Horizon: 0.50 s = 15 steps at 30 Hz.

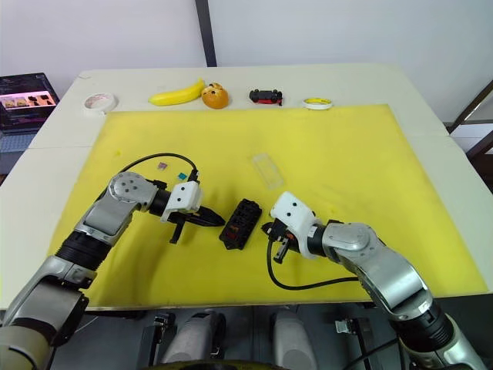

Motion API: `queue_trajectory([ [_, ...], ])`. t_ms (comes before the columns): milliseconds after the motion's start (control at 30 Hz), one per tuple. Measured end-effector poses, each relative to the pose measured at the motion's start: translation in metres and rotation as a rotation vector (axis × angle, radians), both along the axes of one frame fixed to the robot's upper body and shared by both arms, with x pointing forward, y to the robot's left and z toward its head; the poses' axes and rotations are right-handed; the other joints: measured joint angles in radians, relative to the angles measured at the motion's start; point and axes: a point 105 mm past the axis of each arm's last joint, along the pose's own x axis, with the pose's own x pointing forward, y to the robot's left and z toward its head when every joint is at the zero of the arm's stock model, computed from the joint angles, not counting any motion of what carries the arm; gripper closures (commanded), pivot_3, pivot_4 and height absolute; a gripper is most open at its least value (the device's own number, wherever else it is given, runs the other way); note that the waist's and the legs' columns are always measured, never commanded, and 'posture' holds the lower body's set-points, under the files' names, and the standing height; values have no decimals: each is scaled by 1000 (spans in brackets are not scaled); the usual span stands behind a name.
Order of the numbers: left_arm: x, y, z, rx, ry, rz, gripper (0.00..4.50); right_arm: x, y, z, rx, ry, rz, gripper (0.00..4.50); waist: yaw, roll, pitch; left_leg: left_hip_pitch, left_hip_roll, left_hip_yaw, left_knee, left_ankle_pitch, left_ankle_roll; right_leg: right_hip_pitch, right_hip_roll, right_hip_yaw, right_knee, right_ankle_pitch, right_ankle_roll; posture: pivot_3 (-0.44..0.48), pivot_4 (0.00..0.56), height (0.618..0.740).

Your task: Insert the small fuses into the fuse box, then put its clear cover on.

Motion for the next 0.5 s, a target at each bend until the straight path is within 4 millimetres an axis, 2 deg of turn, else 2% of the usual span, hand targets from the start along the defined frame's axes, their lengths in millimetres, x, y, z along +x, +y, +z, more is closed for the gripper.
queue_trajectory([
  [167, -2, -5, -2, -11, 3, 1, 4431, 6, 6, -1, -1, 2, 10, 4500, -2, 0, 0, 0, 0, 0, 0, 0, 0, 0, 0, 0, 0, 0, 0, 0, 150, 740],
  [500, -22, -2, -7, -8, 26, 1, 4431, 19, 12, 2, -3, -11, 39, 4500, -4, 0, 0, 0, 1, 0, 0, 0, 0, 0, 0, 0, 1, 0, 0, 0, 150, 740],
])
